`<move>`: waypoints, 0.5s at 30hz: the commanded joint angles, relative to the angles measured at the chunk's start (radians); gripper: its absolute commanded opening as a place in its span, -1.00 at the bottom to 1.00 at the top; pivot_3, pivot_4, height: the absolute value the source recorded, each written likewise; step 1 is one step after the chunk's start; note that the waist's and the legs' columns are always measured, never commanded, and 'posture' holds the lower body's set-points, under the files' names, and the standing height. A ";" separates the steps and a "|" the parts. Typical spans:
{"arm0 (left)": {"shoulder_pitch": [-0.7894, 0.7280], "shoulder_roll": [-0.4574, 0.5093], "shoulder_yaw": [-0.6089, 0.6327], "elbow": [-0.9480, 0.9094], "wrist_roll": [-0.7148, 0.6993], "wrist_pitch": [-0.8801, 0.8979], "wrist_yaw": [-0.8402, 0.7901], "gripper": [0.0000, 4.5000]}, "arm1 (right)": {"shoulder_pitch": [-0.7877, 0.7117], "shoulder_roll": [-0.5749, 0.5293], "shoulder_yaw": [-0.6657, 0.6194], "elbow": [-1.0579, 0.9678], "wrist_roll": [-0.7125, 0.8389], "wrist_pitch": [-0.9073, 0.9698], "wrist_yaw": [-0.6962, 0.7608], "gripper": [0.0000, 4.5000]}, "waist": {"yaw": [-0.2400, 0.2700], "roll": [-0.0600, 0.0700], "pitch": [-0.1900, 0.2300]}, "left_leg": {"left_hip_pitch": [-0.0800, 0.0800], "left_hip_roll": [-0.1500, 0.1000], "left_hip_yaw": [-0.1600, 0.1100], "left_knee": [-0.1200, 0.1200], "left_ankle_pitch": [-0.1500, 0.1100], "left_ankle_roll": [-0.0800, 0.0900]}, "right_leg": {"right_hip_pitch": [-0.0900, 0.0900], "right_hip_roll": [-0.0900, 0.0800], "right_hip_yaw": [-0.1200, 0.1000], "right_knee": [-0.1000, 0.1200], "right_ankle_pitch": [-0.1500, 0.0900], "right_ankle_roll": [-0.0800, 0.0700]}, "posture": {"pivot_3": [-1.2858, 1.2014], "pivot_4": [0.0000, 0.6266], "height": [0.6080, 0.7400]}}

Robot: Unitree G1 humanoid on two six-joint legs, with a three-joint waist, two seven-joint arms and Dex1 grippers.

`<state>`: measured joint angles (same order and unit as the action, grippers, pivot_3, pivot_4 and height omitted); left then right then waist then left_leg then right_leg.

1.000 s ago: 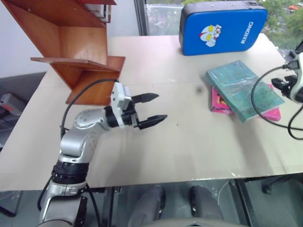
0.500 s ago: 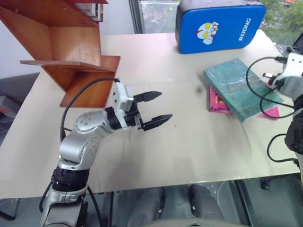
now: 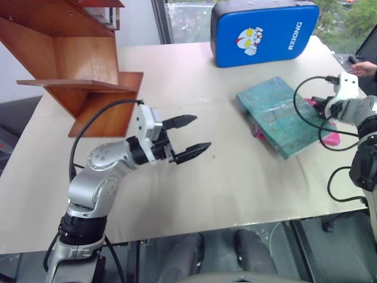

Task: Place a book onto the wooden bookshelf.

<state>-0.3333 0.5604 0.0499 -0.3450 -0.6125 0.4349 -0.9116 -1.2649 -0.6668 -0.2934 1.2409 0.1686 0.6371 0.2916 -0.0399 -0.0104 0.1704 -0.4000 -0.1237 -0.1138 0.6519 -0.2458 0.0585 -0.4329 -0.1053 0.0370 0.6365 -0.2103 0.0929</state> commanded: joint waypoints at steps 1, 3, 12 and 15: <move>-0.001 0.011 0.018 -0.045 -0.018 -0.002 0.002 1.00 | -0.022 -0.065 -0.088 -0.097 0.054 -0.068 -0.097 -0.98 | 0.005 0.000 0.000 | 0.000 0.000 0.000 0.000 0.000 0.000 | 0.000 0.000 0.000 0.000 0.000 0.000 | 0.03 -0.52 0.95; -0.006 0.009 0.014 -0.041 -0.017 -0.002 0.003 1.00 | -0.009 -0.075 -0.108 -0.122 0.061 -0.065 -0.143 -0.98 | 0.007 0.000 0.000 | 0.000 0.000 0.000 0.000 0.000 0.000 | 0.000 0.000 0.000 0.000 0.000 0.000 | 0.03 -0.52 0.95; -0.031 -0.003 -0.012 -0.008 -0.004 -0.012 -0.010 1.00 | 0.077 -0.098 -0.207 -0.048 0.108 -0.053 -0.324 -0.98 | 0.004 0.000 0.000 | 0.000 0.000 0.002 0.000 0.000 0.000 | 0.000 0.000 0.002 0.001 0.000 0.000 | 0.03 -0.52 0.95; -0.039 -0.005 -0.019 -0.004 -0.001 -0.013 -0.010 1.00 | 0.073 -0.077 -0.266 -0.008 0.156 -0.081 -0.366 -0.98 | -0.001 0.000 0.000 | 0.001 0.000 0.005 0.000 0.000 0.000 | -0.001 0.000 0.004 0.002 0.000 0.000 | 0.03 -0.52 0.95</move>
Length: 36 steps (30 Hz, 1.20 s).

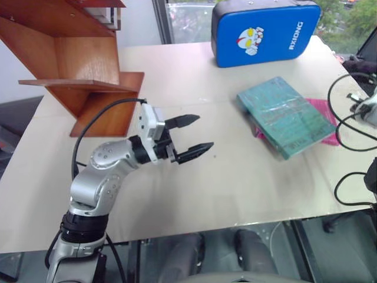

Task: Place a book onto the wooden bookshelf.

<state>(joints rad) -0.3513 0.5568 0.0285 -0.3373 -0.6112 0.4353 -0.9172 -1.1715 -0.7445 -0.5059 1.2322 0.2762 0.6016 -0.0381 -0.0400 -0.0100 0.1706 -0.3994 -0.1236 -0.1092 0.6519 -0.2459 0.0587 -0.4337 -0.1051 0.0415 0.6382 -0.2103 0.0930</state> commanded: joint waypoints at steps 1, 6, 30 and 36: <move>-0.023 -0.003 0.002 -0.011 -0.002 -0.013 -0.003 1.00 | -0.021 0.005 -0.065 0.010 0.057 -0.053 -0.044 -0.98 | -0.002 0.000 0.000 | 0.000 0.000 0.000 0.000 0.000 0.000 | 0.000 0.000 0.000 0.000 0.000 0.000 | 0.03 -0.52 0.95; -0.021 0.007 0.013 -0.016 -0.001 -0.006 0.001 1.00 | -0.004 0.047 -0.096 0.057 0.096 -0.025 0.015 -0.98 | -0.002 0.000 0.000 | 0.001 0.000 0.001 0.000 0.000 0.000 | 0.000 0.000 0.001 0.001 0.000 0.000 | 0.03 -0.52 0.95; 0.108 0.111 0.121 -0.035 -0.050 0.013 -0.021 1.00 | -0.006 0.296 -0.003 -0.029 0.104 0.207 0.253 -0.98 | -0.029 -0.001 -0.003 | 0.004 0.004 0.003 0.002 0.000 0.000 | 0.000 0.004 0.003 0.004 0.002 -0.003 | 0.03 -0.52 0.95; 0.145 0.125 0.132 0.012 -0.024 -0.018 -0.042 1.00 | 0.220 0.357 0.140 -0.572 0.043 0.062 0.276 -0.98 | -0.016 0.001 -0.003 | 0.003 0.004 0.001 0.002 0.000 0.000 | 0.000 0.004 0.001 0.004 0.002 -0.003 | 0.03 -0.52 0.95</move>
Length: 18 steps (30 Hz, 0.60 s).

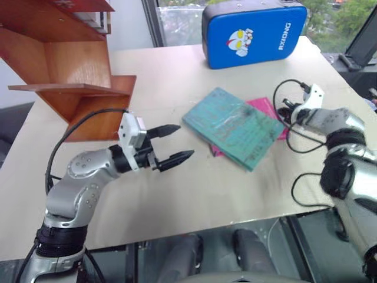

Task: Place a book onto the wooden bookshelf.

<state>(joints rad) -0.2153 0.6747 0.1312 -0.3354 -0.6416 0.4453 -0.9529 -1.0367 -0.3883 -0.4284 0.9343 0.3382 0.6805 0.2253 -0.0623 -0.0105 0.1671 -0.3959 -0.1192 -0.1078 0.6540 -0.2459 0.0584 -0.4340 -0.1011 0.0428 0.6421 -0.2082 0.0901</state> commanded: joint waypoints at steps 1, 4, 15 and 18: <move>0.010 0.005 0.028 0.017 0.011 -0.033 -0.008 1.00 | 0.120 -0.002 0.085 -0.353 -0.024 -0.001 0.015 -0.98 | 0.010 0.003 0.001 | -0.001 -0.001 0.000 0.000 0.000 0.000 | -0.001 0.000 0.000 0.000 0.000 0.000 | 0.03 -0.52 0.95; 0.015 -0.008 0.017 0.036 0.025 -0.051 -0.014 1.00 | 0.198 -0.020 0.167 -0.597 -0.005 0.086 0.072 -0.98 | 0.019 0.003 0.001 | -0.003 -0.002 0.000 0.000 0.000 0.000 | -0.003 -0.001 0.000 0.000 0.000 0.000 | 0.03 -0.52 0.95; 0.014 -0.042 0.006 0.060 0.046 -0.074 -0.009 1.00 | 0.294 -0.017 0.298 -0.830 0.003 0.332 0.099 -0.98 | 0.021 0.003 0.000 | -0.003 -0.001 0.000 0.000 0.000 -0.001 | -0.003 -0.001 0.000 0.001 0.000 -0.001 | 0.03 -0.52 0.95; 0.027 -0.040 0.010 0.056 0.045 -0.076 -0.009 1.00 | 0.322 0.008 0.311 -0.896 0.017 0.367 0.102 -0.98 | 0.020 0.003 0.000 | -0.002 -0.001 0.000 -0.001 0.000 -0.001 | -0.004 -0.001 0.000 0.001 0.000 -0.001 | 0.03 -0.52 0.95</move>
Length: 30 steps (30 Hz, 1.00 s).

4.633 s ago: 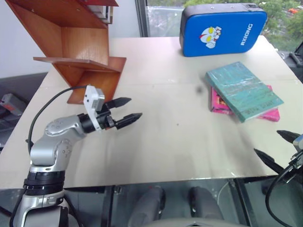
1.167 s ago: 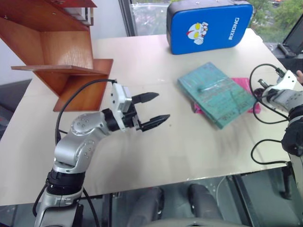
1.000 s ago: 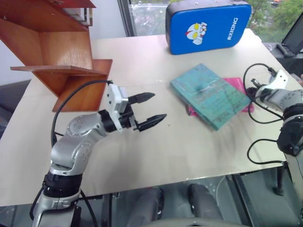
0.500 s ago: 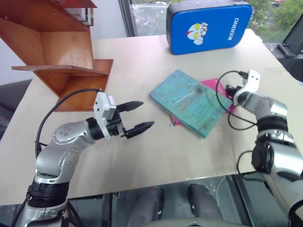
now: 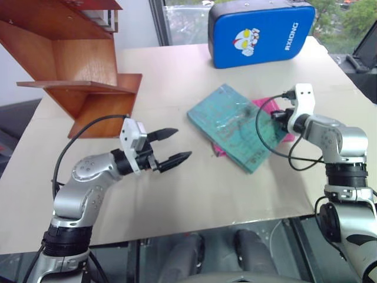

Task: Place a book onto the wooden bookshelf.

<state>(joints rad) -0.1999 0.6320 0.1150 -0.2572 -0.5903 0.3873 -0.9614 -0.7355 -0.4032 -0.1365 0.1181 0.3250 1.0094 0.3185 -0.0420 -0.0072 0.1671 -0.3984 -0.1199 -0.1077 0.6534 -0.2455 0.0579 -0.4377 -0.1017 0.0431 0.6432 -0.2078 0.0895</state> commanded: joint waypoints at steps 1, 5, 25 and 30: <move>0.014 0.003 0.027 -0.023 -0.008 -0.017 0.000 1.00 | 0.026 0.029 0.022 -0.096 0.031 0.041 0.010 -0.98 | 0.000 0.000 0.000 | 0.000 0.000 0.000 0.000 0.000 0.000 | 0.000 0.000 0.000 0.000 0.000 0.000 | 0.03 -0.52 0.95; 0.023 0.009 0.034 -0.023 -0.012 -0.011 0.002 1.00 | 0.034 0.045 -0.001 -0.173 0.041 0.026 0.002 -0.98 | 0.002 0.000 0.000 | 0.000 0.000 0.000 0.000 0.000 0.000 | 0.000 0.000 0.000 0.000 0.000 0.000 | 0.03 -0.52 0.95; 0.104 0.005 0.103 -0.066 -0.209 0.345 0.162 1.00 | 0.859 -0.392 -0.482 -1.162 0.540 -0.081 0.369 0.98 | 0.040 -0.002 -0.001 | 0.003 0.001 -0.003 0.001 -0.003 0.005 | 0.006 -0.001 -0.004 -0.002 0.000 0.000 | 0.03 -0.52 0.95; 0.006 -0.072 0.134 -0.038 -0.460 0.656 0.393 1.00 | 1.030 -0.472 -0.474 -1.165 0.614 -0.283 0.296 0.98 | 0.046 -0.003 -0.002 | 0.004 0.001 -0.004 0.005 -0.003 0.005 | 0.009 -0.001 -0.006 -0.002 0.000 0.001 | 0.03 -0.52 0.95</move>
<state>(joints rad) -0.1487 0.5919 0.2151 -0.2853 -0.9383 0.9471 -0.6577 0.2733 -0.8595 -0.5962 -1.0244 0.9080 0.8080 0.6428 0.0044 -0.0103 0.1654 -0.3945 -0.1191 -0.1123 0.6593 -0.2488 0.0628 -0.4286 -0.1023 0.0362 0.6415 -0.2078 0.0905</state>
